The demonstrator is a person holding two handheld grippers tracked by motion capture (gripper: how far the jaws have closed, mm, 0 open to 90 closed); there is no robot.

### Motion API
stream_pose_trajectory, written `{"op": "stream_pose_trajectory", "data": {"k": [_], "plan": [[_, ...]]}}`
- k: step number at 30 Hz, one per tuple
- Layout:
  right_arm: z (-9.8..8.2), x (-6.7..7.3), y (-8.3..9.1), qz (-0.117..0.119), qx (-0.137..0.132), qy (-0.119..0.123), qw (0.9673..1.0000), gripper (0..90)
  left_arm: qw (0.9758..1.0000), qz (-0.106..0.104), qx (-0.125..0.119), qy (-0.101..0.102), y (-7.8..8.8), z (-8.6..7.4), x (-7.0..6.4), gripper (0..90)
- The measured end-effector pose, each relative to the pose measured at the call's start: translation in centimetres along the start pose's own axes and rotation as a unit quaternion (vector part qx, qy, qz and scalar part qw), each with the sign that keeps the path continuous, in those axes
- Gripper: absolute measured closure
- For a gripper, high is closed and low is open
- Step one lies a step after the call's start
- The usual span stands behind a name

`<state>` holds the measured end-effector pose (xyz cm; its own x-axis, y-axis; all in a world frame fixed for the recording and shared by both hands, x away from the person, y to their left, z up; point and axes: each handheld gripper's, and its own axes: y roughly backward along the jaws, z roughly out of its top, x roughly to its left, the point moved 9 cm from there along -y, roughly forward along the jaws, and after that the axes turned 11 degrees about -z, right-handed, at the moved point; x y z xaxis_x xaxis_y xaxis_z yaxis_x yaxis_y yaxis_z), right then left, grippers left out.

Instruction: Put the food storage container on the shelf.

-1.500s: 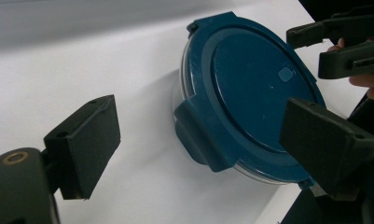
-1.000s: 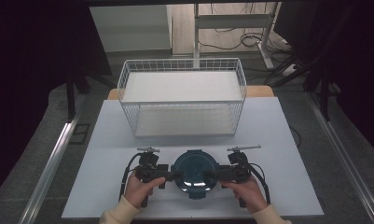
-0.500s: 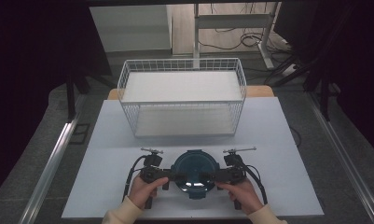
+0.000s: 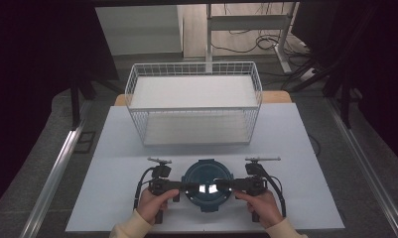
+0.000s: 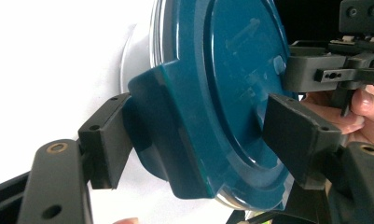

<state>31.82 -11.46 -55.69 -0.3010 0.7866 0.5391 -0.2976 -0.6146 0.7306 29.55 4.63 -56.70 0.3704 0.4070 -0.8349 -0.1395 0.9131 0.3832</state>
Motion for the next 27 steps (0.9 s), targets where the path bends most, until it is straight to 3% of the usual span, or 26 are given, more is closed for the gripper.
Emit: {"op": "stream_pose_trajectory", "data": {"k": [11,18,27], "plan": [[0.2,0.2,0.9,0.004,-0.023,-0.017,0.9996,36.5,0.9998,0.011,-0.018,0.002,0.6,0.0,-0.7,32.0],[0.3,0.6,1.1,-0.002,-0.028,0.003,0.9996,36.8,0.9995,0.012,-0.028,0.002,0.9,0.2,-0.7,34.4],[0.5,1.3,1.4,-0.002,-0.043,0.03,0.9986,37.1,0.9988,0.021,-0.041,-0.014,1.7,0.7,-1.3,36.1]]}}
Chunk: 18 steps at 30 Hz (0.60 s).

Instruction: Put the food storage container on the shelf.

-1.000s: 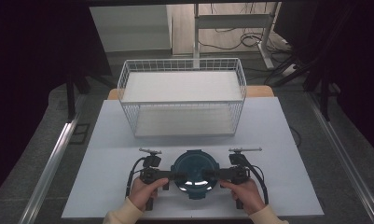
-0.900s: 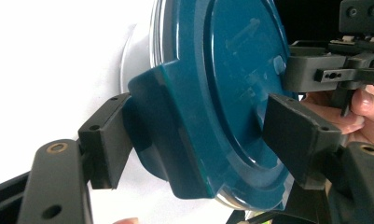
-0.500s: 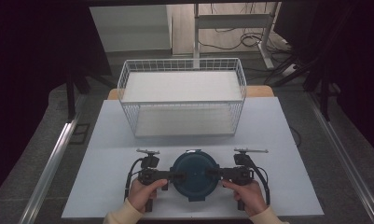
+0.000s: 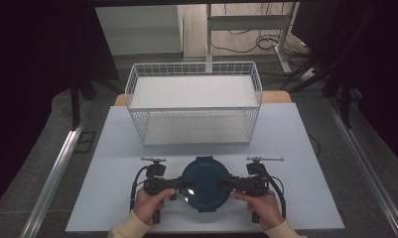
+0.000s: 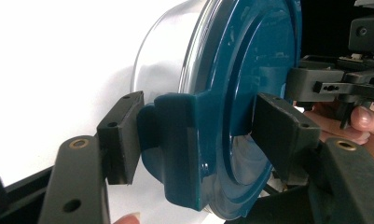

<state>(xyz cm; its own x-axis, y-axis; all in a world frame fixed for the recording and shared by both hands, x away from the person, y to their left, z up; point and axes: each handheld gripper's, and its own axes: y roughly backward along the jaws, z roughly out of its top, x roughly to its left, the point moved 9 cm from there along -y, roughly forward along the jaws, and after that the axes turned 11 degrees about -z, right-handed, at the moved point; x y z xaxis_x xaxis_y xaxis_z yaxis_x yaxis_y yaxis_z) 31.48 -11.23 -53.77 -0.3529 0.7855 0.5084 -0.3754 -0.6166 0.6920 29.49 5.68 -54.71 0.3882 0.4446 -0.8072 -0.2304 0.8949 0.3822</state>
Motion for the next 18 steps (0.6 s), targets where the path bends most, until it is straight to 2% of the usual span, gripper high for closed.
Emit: {"op": "stream_pose_trajectory", "data": {"k": [10,13,18], "plan": [[1.1,0.9,0.1,0.005,-0.018,0.013,0.9997,37.2,0.9999,0.0,-0.012,-0.01,1.0,0.8,-0.4,36.9],[1.6,1.2,0.0,0.009,-0.018,0.016,0.9997,37.3,0.9998,0.0,-0.017,-0.009,1.3,1.2,-0.4,37.2],[2.7,1.6,0.2,0.009,-0.026,0.023,0.9994,37.2,0.9996,0.002,-0.02,-0.021,1.8,2.4,-0.9,37.3]]}}
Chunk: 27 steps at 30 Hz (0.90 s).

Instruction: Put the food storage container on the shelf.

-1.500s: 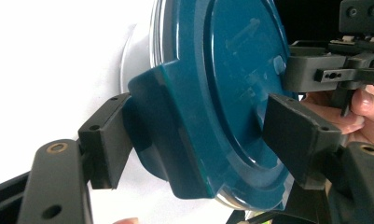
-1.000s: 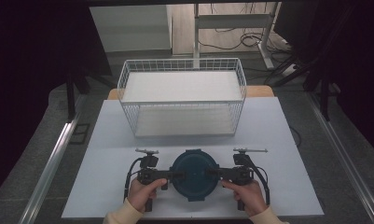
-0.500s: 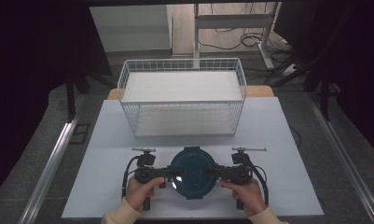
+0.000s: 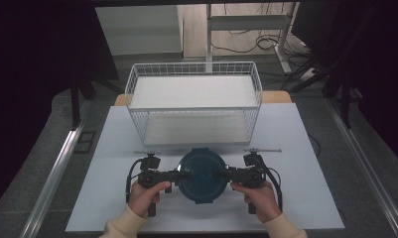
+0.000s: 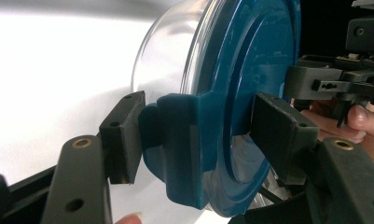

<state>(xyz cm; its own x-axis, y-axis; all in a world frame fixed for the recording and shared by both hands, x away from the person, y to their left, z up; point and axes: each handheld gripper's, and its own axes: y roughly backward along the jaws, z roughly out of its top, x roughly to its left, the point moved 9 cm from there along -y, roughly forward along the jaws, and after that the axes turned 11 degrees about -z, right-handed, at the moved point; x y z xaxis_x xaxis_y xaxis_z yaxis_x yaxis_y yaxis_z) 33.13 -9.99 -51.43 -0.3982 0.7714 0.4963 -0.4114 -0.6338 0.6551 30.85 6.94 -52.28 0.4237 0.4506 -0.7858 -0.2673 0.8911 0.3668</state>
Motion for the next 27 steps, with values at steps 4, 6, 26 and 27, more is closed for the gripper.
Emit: {"op": "stream_pose_trajectory", "data": {"k": [4,6,26,27], "plan": [[1.0,0.3,0.4,0.001,-0.008,0.007,0.9999,37.2,1.0,0.0,-0.004,-0.008,0.3,1.0,-0.5,37.4],[1.5,0.6,0.5,0.001,-0.012,0.01,0.9999,37.2,0.9999,-0.001,-0.006,-0.01,0.5,1.4,-0.8,37.4],[6.3,3.2,3.3,-0.004,-0.042,0.039,0.9984,37.3,0.9989,-0.007,-0.03,-0.036,2.6,5.6,-4.2,37.6],[6.6,3.4,3.5,-0.004,-0.043,0.04,0.9982,37.3,0.9988,-0.007,-0.031,-0.037,2.8,5.9,-4.4,37.6]]}}
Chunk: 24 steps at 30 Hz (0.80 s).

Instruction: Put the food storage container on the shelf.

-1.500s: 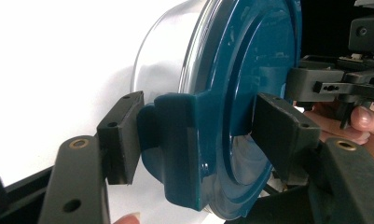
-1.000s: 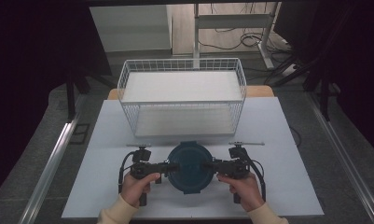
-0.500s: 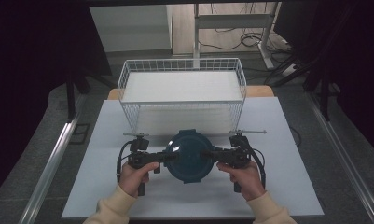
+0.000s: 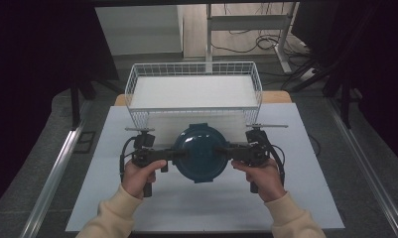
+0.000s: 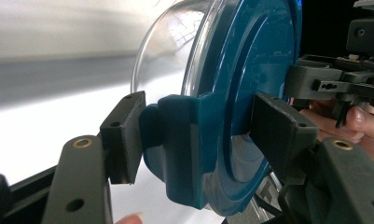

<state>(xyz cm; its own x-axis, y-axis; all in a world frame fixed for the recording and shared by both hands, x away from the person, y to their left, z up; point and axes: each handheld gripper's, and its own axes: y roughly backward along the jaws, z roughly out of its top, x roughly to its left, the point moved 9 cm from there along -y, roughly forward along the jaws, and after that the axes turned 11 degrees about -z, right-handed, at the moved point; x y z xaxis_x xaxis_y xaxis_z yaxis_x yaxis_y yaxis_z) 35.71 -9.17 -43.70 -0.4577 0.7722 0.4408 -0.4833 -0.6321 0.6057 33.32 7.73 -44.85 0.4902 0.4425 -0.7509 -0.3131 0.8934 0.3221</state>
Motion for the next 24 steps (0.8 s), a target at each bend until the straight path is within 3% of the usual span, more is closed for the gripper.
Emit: {"op": "stream_pose_trajectory", "data": {"k": [18,24], "plan": [[4.6,3.1,2.2,0.005,-0.022,0.03,0.9993,37.4,0.9994,0.005,-0.016,-0.032,2.7,4.2,-3.3,37.6],[7.2,4.0,2.6,0.007,-0.029,0.037,0.9989,37.4,0.9989,0.01,-0.021,-0.04,3.6,6.8,-4.1,37.5]]}}
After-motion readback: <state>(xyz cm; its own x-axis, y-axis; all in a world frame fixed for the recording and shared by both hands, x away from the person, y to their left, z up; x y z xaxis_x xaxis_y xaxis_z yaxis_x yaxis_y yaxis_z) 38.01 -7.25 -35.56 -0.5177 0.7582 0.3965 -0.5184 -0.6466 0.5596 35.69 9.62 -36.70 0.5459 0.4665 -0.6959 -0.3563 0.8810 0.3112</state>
